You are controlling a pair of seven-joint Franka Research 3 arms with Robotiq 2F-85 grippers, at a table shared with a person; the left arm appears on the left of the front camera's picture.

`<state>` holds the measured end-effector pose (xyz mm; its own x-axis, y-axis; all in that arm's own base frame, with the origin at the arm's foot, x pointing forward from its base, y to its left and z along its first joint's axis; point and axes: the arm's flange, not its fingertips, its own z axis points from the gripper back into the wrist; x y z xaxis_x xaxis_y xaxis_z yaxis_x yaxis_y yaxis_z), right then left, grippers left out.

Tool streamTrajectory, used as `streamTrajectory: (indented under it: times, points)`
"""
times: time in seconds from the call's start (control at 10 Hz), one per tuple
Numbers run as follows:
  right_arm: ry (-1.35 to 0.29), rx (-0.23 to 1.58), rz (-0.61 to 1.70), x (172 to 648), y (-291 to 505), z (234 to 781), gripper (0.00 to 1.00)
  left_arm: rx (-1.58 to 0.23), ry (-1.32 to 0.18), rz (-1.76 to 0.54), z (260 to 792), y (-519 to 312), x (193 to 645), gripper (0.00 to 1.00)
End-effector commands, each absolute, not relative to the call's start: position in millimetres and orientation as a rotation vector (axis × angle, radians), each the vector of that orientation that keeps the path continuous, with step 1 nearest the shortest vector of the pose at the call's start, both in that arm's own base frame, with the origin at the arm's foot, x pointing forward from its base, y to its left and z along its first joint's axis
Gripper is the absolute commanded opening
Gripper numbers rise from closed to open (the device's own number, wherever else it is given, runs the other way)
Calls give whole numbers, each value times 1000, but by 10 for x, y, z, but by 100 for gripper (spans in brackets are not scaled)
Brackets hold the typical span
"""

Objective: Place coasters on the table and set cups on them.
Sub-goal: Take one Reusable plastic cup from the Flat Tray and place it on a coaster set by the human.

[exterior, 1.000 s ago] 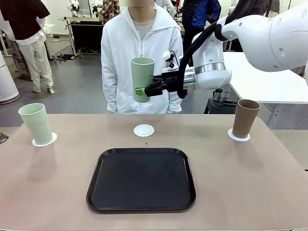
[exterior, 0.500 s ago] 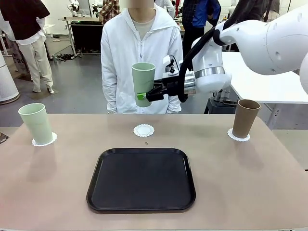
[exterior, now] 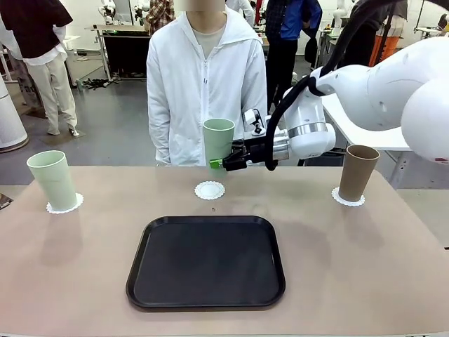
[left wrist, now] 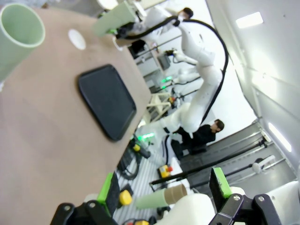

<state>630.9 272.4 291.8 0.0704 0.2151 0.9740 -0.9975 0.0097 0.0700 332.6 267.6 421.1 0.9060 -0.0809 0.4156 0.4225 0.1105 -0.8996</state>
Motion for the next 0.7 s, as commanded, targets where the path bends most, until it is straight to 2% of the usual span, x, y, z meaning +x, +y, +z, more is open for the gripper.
streamTrajectory:
  times: [0.0, 0.6]
  points:
    - [-990, 1129, 1299, 6431, 2794, 2856, 81, -1413, -293, -376, 4233, 2688, 3308, 100]
    - [-925, 1133, 1323, 6488, 3017, 2485, 81, -1413, -293, -376, 4233, 2688, 3308, 100]
